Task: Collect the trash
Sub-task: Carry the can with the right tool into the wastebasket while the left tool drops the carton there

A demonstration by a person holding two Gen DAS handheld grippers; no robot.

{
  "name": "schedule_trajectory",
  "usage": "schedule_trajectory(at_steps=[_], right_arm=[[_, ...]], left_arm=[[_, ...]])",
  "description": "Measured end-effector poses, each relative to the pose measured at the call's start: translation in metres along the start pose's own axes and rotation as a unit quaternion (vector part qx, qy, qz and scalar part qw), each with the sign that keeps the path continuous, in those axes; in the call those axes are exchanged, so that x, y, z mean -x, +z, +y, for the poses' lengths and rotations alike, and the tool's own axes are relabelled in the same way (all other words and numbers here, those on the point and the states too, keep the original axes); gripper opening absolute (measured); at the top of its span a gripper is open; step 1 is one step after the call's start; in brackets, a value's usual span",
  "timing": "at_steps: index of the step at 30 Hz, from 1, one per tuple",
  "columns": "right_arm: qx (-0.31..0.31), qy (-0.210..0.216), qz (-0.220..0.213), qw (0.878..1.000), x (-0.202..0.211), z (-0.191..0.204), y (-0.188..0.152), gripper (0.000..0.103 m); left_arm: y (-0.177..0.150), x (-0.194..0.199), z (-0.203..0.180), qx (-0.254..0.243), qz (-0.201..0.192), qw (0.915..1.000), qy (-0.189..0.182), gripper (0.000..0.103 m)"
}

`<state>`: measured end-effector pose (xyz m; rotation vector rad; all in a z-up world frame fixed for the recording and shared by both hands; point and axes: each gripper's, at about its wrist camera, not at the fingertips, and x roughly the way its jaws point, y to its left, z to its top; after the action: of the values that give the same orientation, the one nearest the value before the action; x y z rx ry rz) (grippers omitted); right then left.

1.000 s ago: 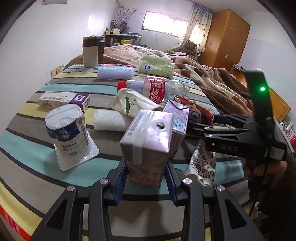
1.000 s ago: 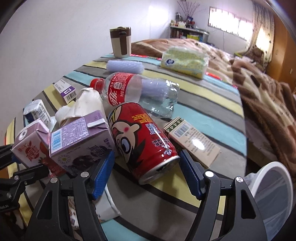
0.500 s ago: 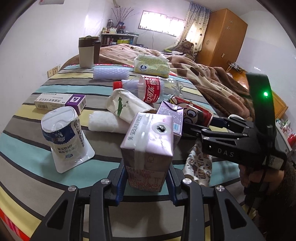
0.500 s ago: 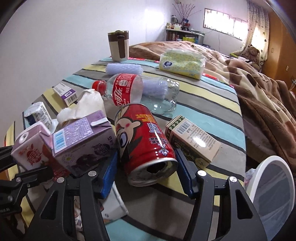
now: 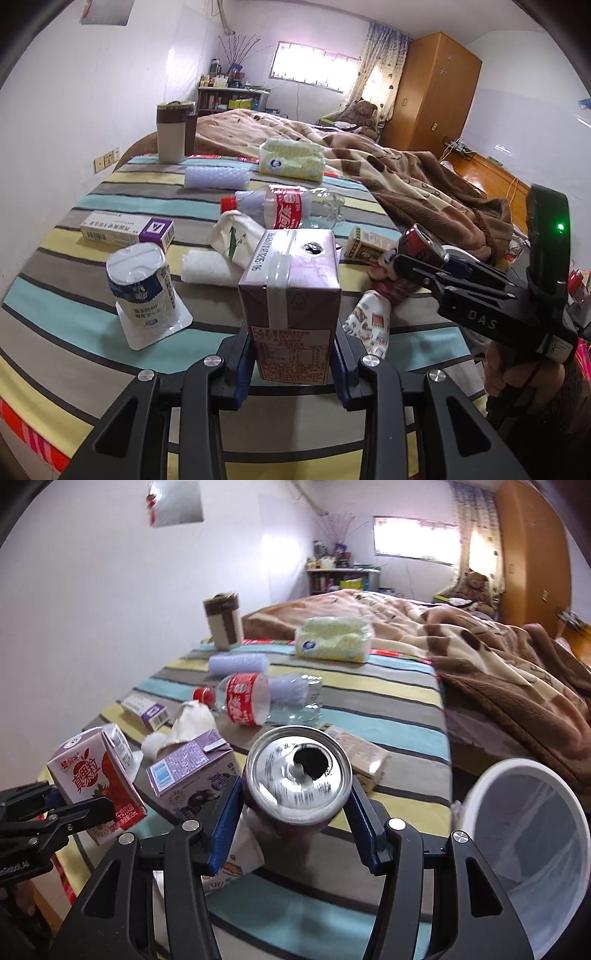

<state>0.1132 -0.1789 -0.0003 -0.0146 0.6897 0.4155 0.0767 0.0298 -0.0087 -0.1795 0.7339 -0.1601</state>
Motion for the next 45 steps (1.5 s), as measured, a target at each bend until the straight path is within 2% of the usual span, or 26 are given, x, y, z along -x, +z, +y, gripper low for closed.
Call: schedule_trajectory(at_steps=[12,16,22,32,45], right_arm=[[-0.054,-0.003,-0.050,0.997,0.038,-0.027,-0.012,0.055],[-0.074,-0.020,-0.061,0.995,0.051,-0.042,-0.015,0.055],[-0.096,-0.070,-0.074,0.990,0.071,-0.072,-0.018,0.055],[-0.140,-0.138,-0.063,0.978,0.085,-0.126,-0.028,0.055],[-0.180,-0.183,-0.020,0.966,0.078,-0.172,-0.050,0.055]], left_arm=[[0.012,0.002,-0.036,-0.027,-0.009,0.9992,-0.027,0.036],[0.017,-0.003,-0.054,-0.039,-0.006,0.9982,-0.044,0.036],[0.032,-0.013,-0.093,-0.071,-0.002,0.9950,-0.071,0.036],[0.044,-0.048,-0.177,-0.120,0.017,0.9842,-0.129,0.036],[0.042,-0.102,-0.256,-0.172,0.060,0.9707,-0.156,0.036]])
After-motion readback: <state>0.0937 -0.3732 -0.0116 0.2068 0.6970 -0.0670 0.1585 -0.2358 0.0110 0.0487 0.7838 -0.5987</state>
